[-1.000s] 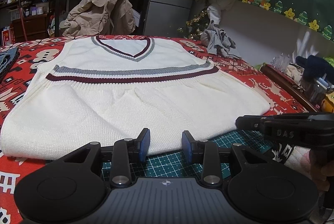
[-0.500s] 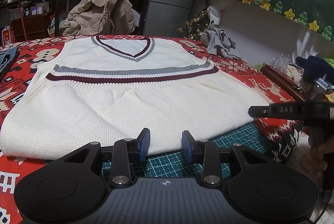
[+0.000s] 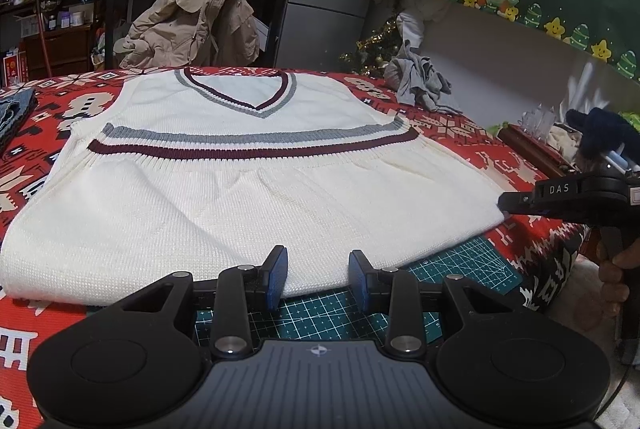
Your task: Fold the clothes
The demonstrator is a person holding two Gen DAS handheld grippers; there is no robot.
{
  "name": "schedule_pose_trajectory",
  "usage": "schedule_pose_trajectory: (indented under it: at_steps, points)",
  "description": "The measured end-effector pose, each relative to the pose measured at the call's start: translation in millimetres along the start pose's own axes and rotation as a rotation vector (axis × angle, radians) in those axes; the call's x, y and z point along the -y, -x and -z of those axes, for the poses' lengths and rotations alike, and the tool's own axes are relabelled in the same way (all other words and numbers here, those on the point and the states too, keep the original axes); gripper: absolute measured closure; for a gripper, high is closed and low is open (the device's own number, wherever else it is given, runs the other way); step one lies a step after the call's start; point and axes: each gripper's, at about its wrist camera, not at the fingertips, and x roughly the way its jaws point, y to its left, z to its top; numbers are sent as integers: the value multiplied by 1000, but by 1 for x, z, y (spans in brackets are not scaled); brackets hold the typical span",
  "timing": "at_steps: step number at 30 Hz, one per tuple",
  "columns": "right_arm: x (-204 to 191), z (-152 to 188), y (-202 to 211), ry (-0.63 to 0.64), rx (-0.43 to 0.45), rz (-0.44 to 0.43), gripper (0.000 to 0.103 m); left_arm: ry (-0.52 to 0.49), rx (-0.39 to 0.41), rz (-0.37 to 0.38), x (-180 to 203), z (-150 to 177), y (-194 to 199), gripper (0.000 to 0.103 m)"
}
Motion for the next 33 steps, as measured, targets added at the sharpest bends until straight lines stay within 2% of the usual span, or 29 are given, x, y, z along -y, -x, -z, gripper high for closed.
schedule_pose_trajectory:
  at_steps: [9,13,17,18,21,25,33]
  points:
    - [-58,24,10,153,-44,-185,92,-1,0,-1,1,-1,0,70]
    - [-57,23,13,148,-34,-169,92,2,0,2,0,0,0,70]
    - [-22,8,4,40,-24,-53,92,3,1,3,0,0,0,70]
    - [-10,4,1,4,-22,-31,95,3,1,3,0,0,0,70]
    - [12,-4,-2,-69,-10,2,97,3,2,3,0,0,0,70]
    - [7,-3,-2,-40,-13,-12,91,2,2,3,-1,0,1,70]
    - [-63,22,9,167,-46,-149,91,-1,1,1,0,0,0,70]
